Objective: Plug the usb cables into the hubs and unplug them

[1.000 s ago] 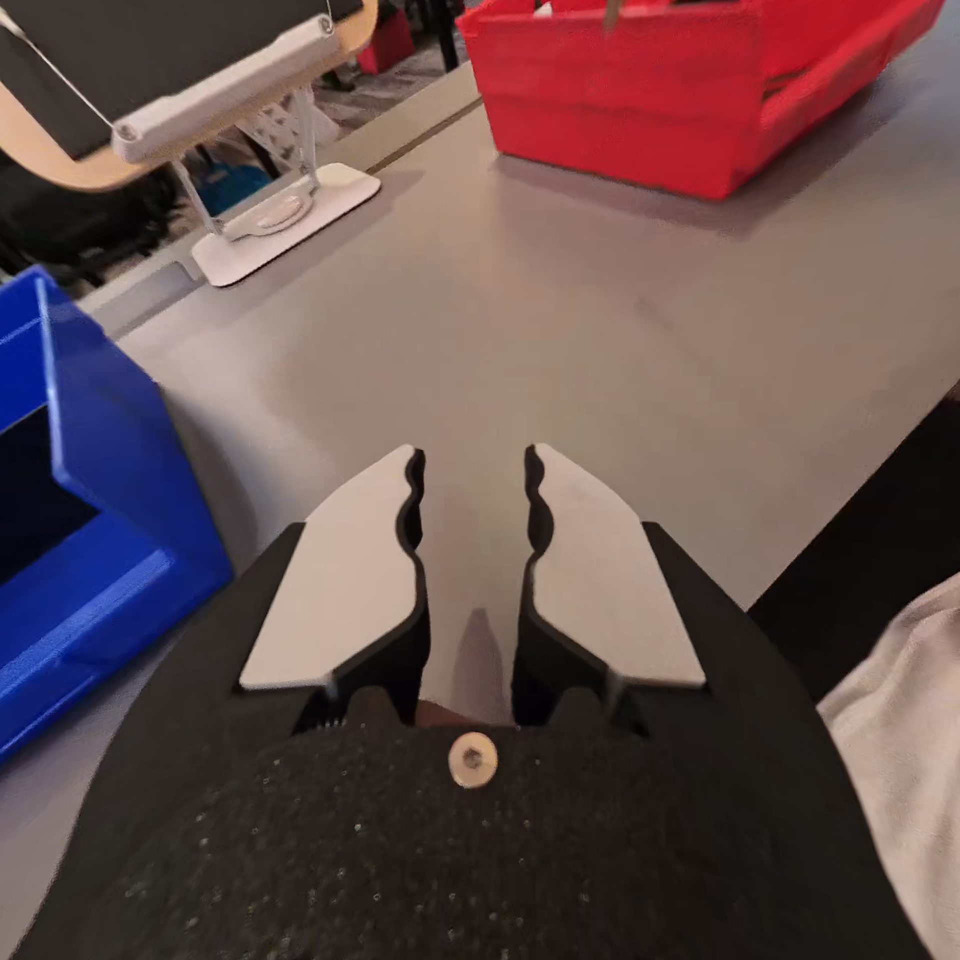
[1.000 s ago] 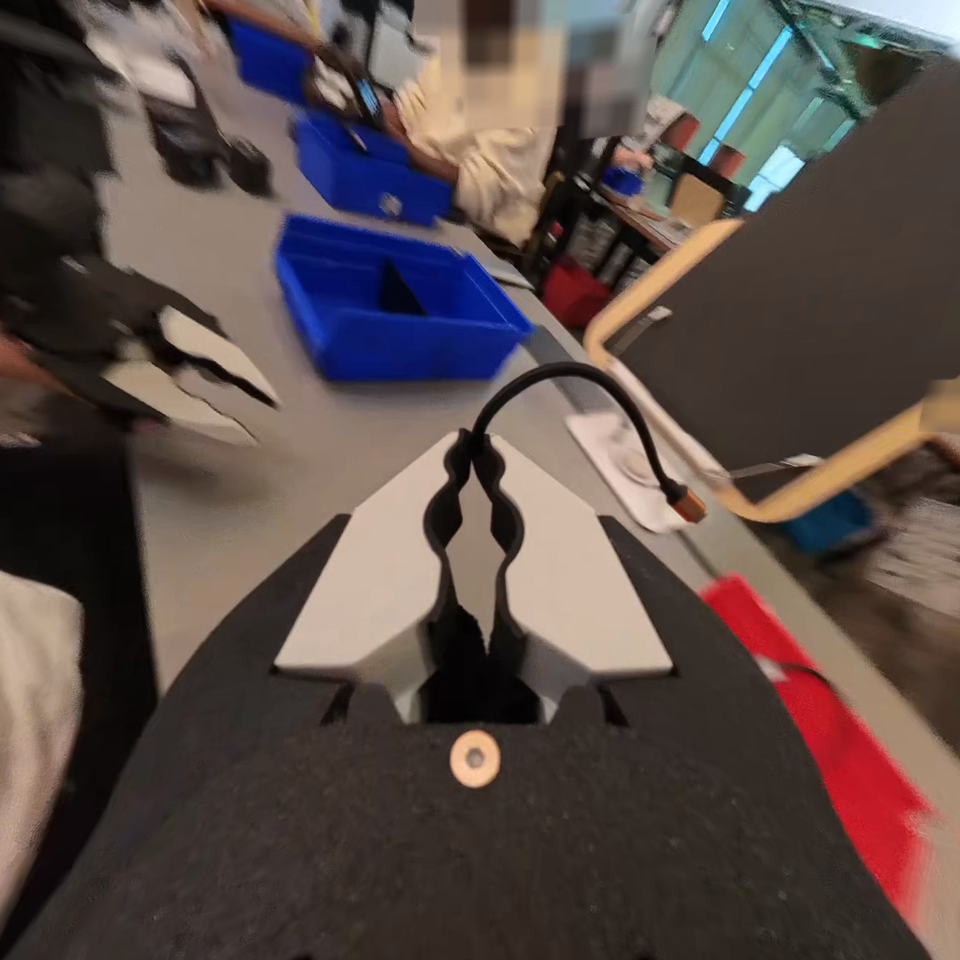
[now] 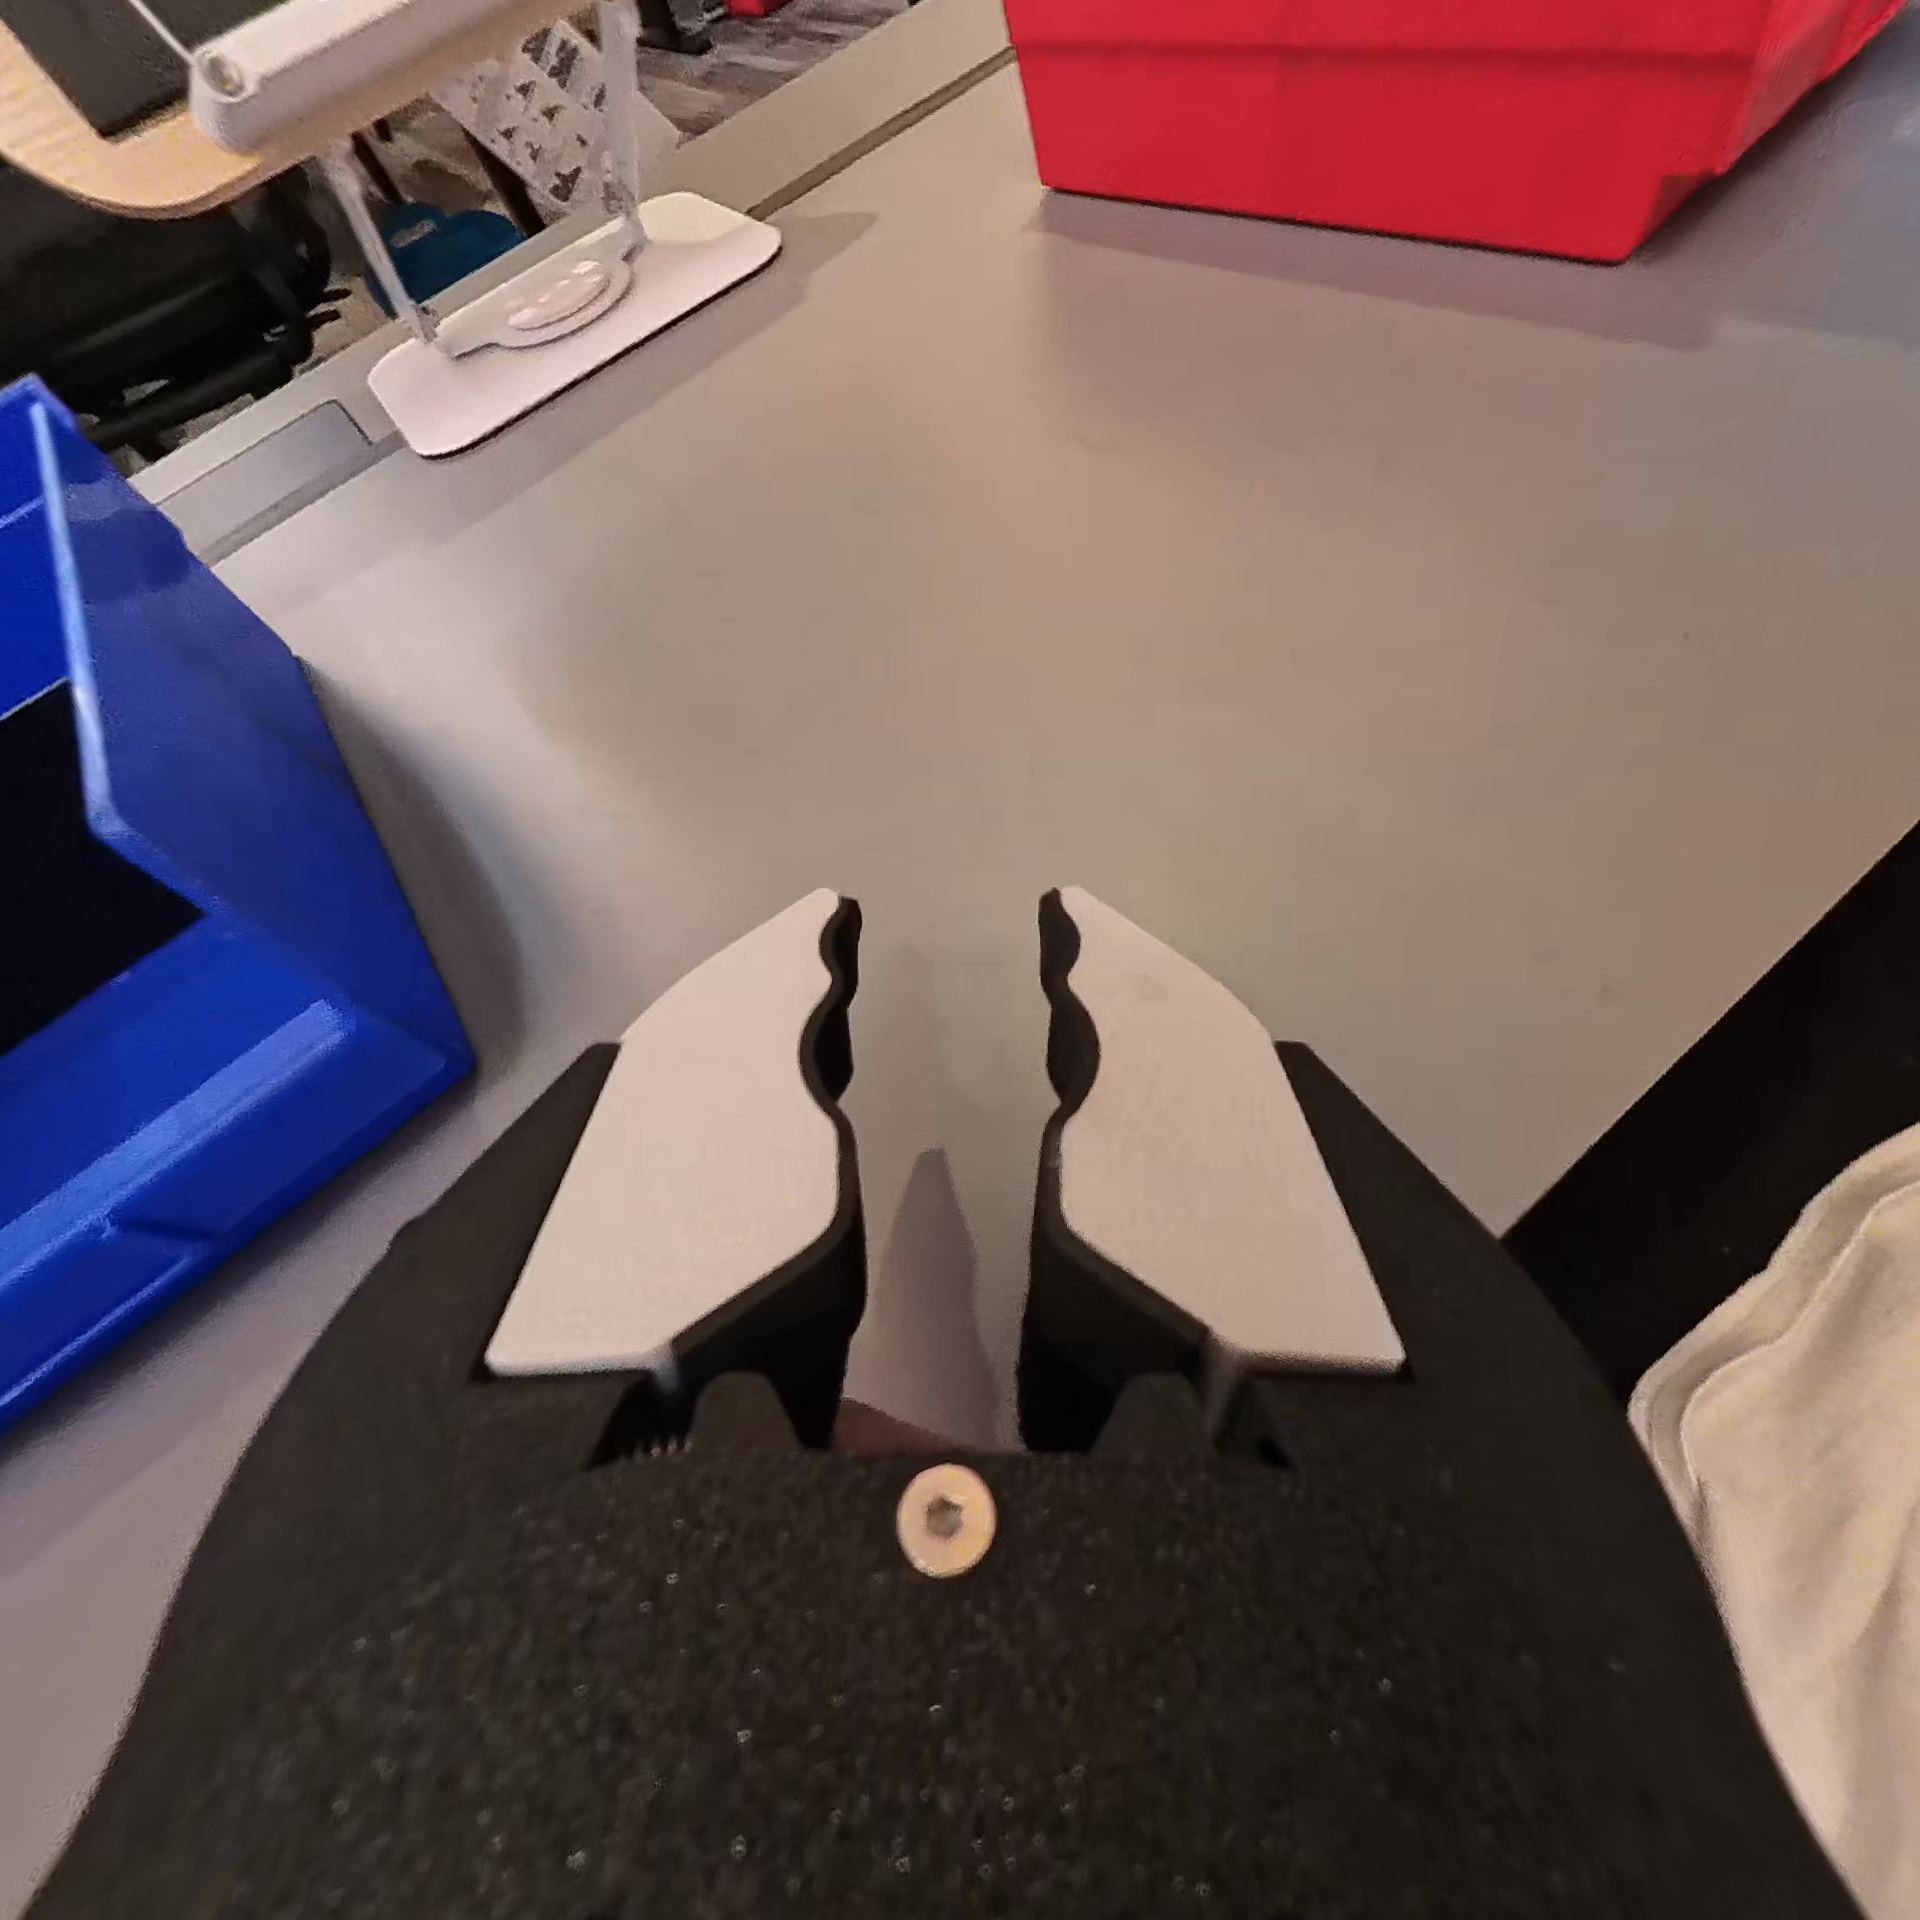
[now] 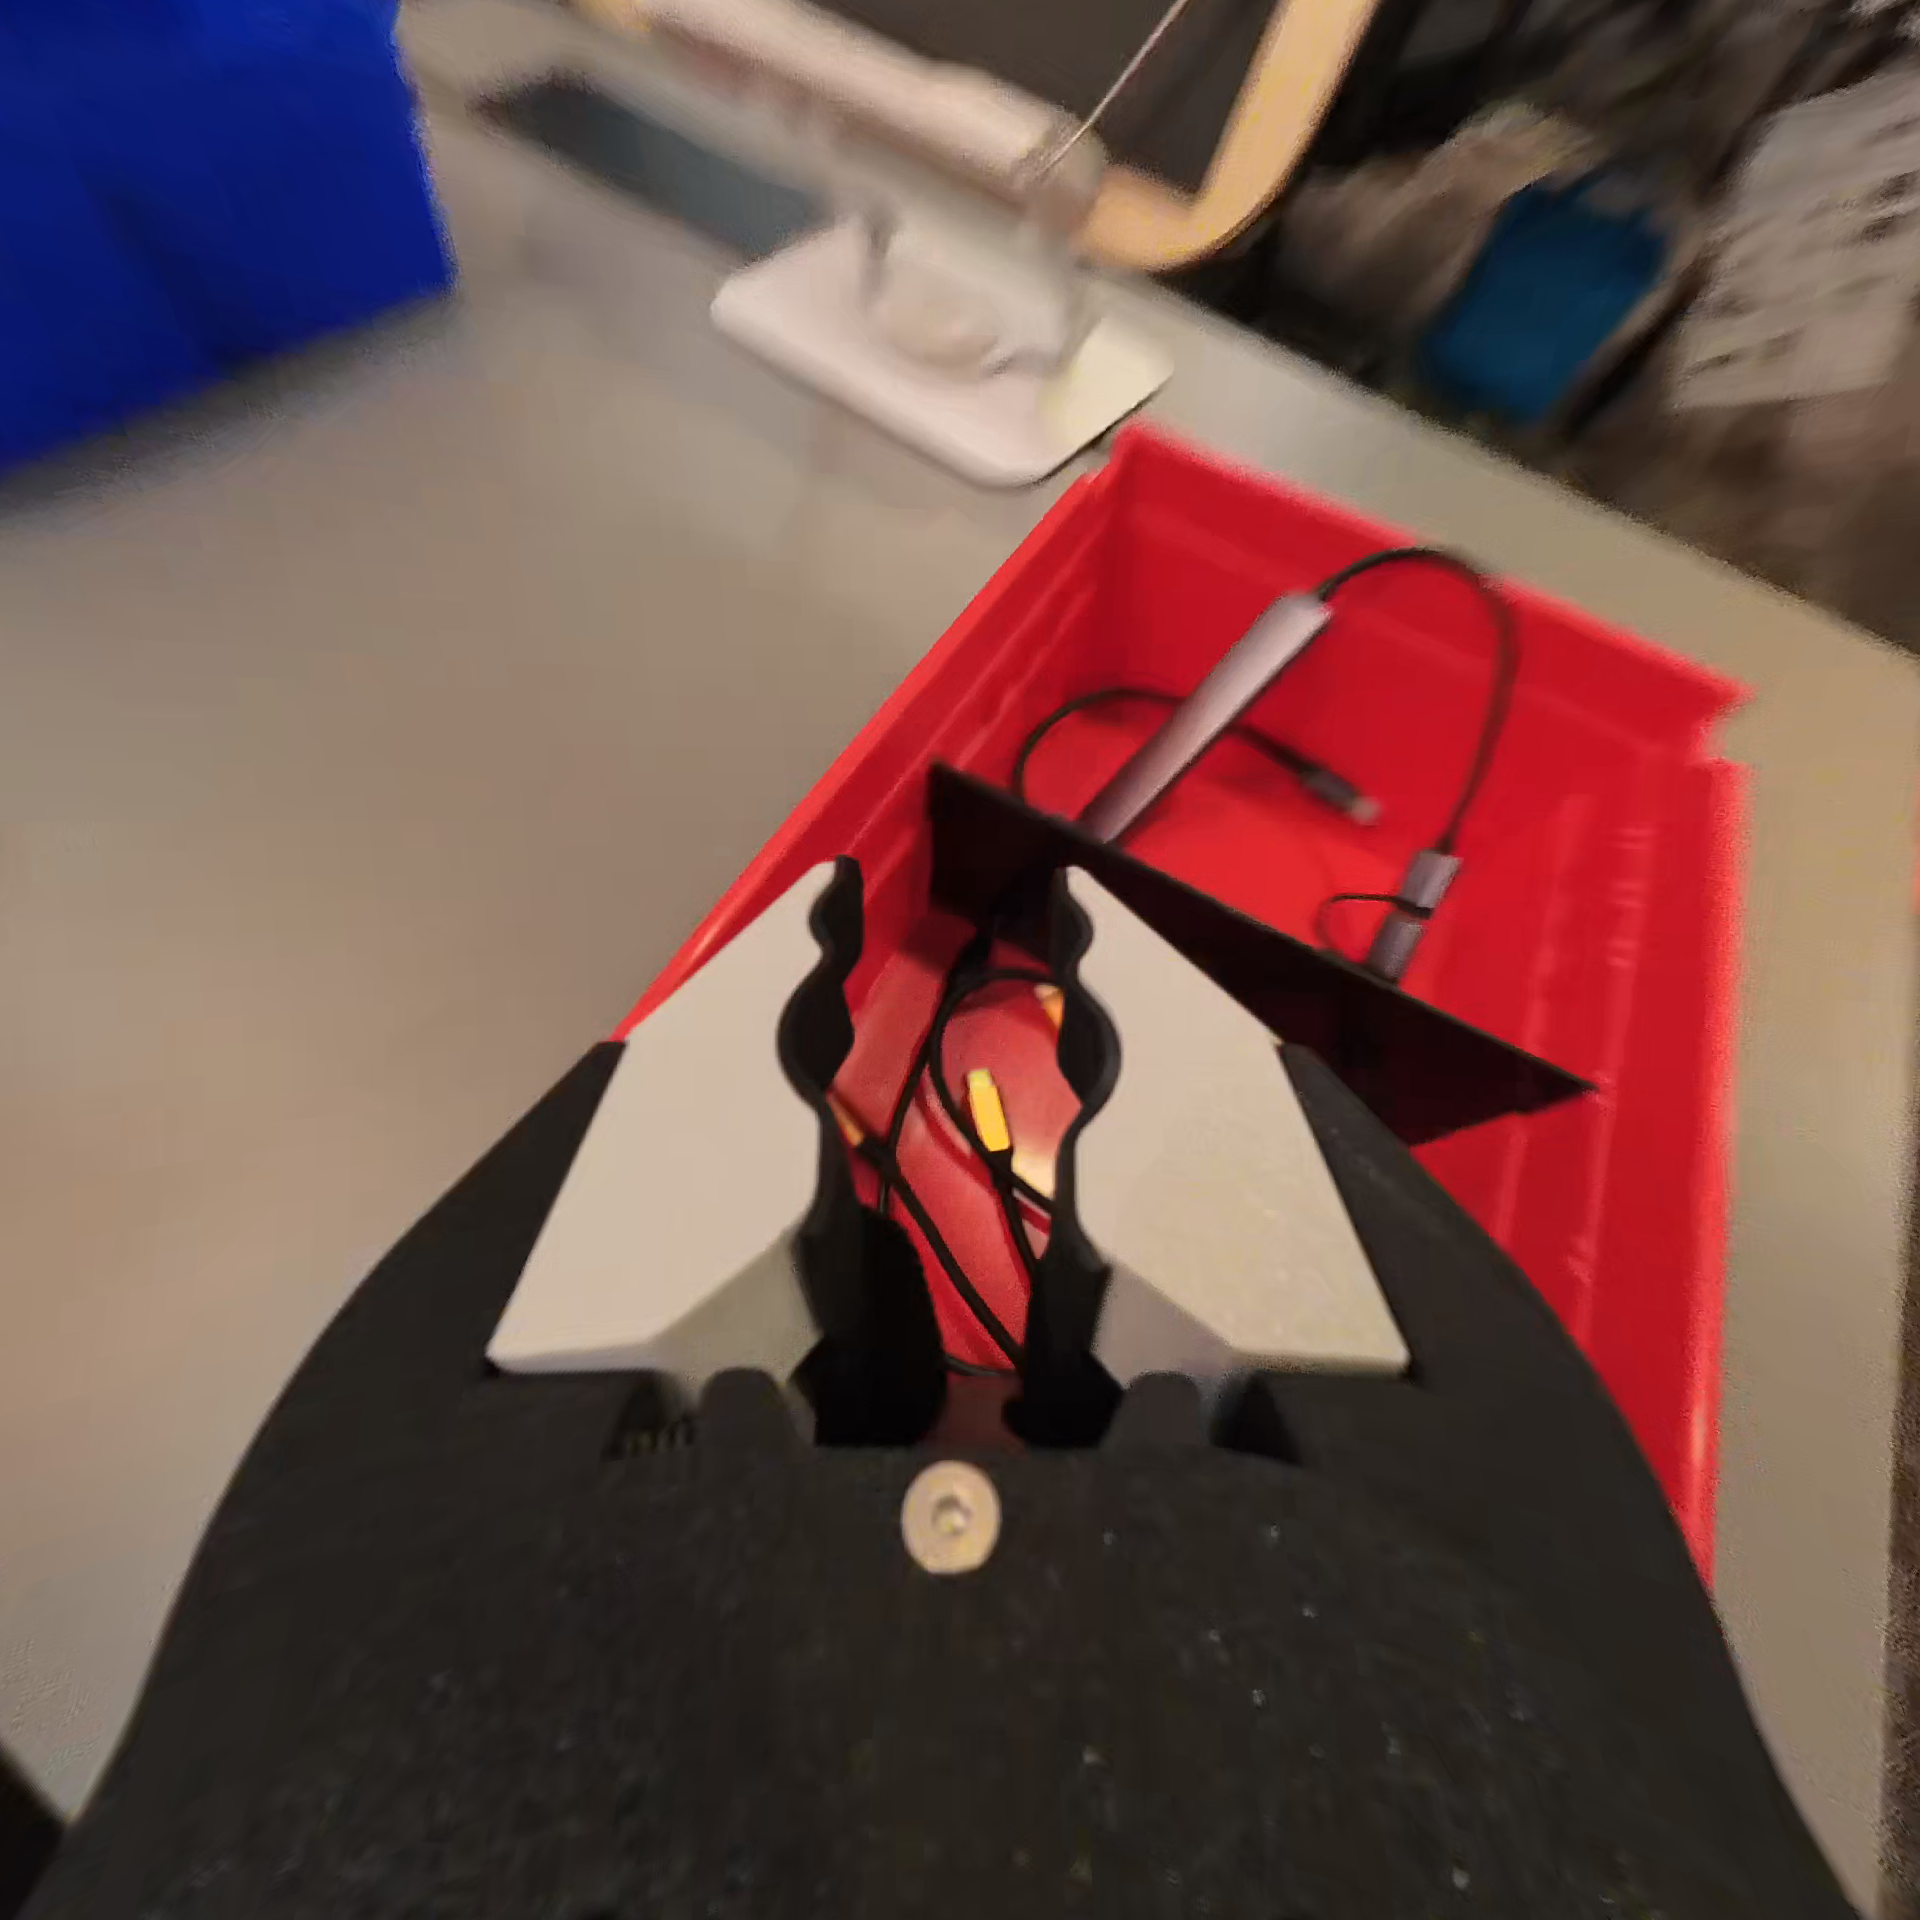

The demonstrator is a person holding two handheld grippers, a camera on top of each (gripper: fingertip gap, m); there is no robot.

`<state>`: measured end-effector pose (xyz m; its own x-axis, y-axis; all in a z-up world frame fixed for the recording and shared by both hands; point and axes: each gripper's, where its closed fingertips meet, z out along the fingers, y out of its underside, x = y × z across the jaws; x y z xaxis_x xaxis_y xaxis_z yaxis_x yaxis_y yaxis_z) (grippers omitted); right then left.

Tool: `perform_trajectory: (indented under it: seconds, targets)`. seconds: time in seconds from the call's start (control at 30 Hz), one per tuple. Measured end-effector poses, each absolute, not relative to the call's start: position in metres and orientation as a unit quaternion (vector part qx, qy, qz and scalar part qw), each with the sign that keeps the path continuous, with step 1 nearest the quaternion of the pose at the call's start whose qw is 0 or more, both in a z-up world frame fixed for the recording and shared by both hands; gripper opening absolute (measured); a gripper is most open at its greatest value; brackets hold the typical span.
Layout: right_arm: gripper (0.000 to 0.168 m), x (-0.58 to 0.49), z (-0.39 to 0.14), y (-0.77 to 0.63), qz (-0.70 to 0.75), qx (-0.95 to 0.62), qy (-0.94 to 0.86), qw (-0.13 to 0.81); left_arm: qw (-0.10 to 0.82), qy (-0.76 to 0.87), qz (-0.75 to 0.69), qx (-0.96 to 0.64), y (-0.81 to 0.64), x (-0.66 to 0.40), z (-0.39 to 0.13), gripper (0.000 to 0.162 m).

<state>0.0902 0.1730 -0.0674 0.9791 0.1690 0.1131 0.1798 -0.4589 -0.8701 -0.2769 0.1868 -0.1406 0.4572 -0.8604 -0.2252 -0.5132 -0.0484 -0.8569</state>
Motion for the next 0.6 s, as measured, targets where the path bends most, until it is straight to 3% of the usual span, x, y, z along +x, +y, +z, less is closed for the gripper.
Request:
perform_trajectory:
  seconds: [0.1,0.23,0.37,0.5,0.6]
  targets:
    - [0.025,0.096,-0.04,0.159,-0.04,-0.802,0.006,0.596,0.485,0.479,-0.178,-0.709,0.193,-0.281,-0.141,0.033]
    - [0.025,0.104,-0.032,0.125,-0.147,-0.734,0.091,0.657,0.49,0.471,-0.177,-0.713,0.197,-0.283,-0.139,0.033]
    - [0.024,0.103,-0.043,0.104,-0.241,-0.708,0.097,0.657,0.493,0.473,-0.177,-0.709,0.198,-0.282,-0.138,0.032]
    - [0.005,0.099,-0.039,0.1,-0.281,-0.684,0.082,0.669,0.491,0.475,-0.183,-0.707,0.201,-0.275,-0.138,0.031]
    - [0.003,0.09,-0.032,0.096,-0.311,-0.669,0.045,0.673,0.49,0.473,-0.179,-0.71,0.206,-0.273,-0.139,0.031]
